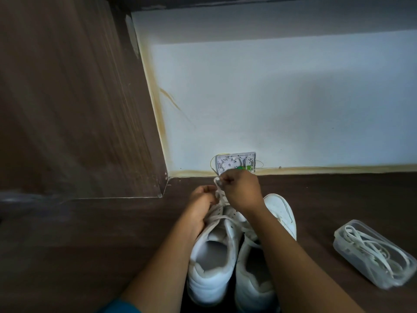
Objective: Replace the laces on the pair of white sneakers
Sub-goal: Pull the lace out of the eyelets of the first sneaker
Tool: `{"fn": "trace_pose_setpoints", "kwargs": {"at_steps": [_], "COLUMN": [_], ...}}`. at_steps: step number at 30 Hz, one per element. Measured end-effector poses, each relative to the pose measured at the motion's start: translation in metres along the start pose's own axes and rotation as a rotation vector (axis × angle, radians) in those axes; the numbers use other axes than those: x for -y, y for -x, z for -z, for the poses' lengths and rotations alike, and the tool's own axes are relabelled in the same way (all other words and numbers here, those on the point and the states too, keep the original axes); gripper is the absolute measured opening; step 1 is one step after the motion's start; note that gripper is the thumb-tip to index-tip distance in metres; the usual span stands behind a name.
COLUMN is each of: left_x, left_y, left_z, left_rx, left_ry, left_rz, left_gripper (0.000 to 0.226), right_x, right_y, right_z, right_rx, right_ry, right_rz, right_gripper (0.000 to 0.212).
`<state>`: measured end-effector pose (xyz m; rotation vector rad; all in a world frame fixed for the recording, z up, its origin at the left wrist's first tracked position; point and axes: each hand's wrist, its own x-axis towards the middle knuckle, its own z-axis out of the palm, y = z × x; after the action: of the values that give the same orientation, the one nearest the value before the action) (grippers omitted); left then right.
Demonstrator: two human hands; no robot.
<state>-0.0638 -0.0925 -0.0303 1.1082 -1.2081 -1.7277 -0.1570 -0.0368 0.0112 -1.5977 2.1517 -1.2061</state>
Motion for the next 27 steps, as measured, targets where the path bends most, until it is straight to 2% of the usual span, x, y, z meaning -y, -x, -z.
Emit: {"fn": "trace_pose_setpoints", "kwargs": {"at_steps": [2,4,6,8,11,13,15,18,22,25,27], "left_x": [-0.001,0.0,0.003,0.004,0.0,-0.003,-0.003,-0.005,-0.01,-0.008,-0.007], "left_y": [0.003,0.006,0.008,0.006,0.003,0.001,-0.002,-0.001,0.005,0.009,0.013], "left_z": [-0.003,-0.008,-0.01,-0.009,-0.006,-0.006,-0.008,-0.007,0.0,0.0,-0.007], "left_rx": [0.069,0.1,0.078,0.019,-0.049,-0.051,-0.058,-0.074,-0.017,0.099,0.129], "left_ry": [-0.039,-0.132,-0.167,-0.119,-0.011,0.063,0.133,0.278,0.376,0.243,0.114], "left_rz": [-0.039,-0.1,-0.122,-0.117,-0.118,-0.111,-0.106,-0.074,-0.03,-0.018,-0.045], "left_gripper": [0.032,0.032,0.029,0.022,0.014,0.011,0.011,0.021,0.028,0.037,0.036], "right_x": [0.005,0.007,0.006,-0.002,-0.013,-0.015,-0.014,-0.012,-0.008,0.002,0.008], "right_y": [-0.001,0.0,0.001,-0.001,0.0,0.003,0.003,0.003,0.002,-0.002,-0.001], "right_z": [0.0,0.001,0.006,0.016,0.021,0.016,0.012,0.006,-0.002,0.004,0.008], "right_rx": [-0.03,0.048,0.058,0.046,0.247,0.293,0.265,0.265,0.133,0.006,-0.007], "right_ry": [-0.105,-0.136,-0.14,-0.048,0.227,0.253,0.261,0.252,0.135,-0.125,-0.28], "right_rz": [0.014,0.016,-0.009,-0.049,-0.074,-0.089,-0.058,-0.02,-0.008,-0.015,-0.035], "right_gripper": [0.029,0.013,0.01,0.012,0.016,0.014,0.014,0.01,0.035,0.036,0.037]}}
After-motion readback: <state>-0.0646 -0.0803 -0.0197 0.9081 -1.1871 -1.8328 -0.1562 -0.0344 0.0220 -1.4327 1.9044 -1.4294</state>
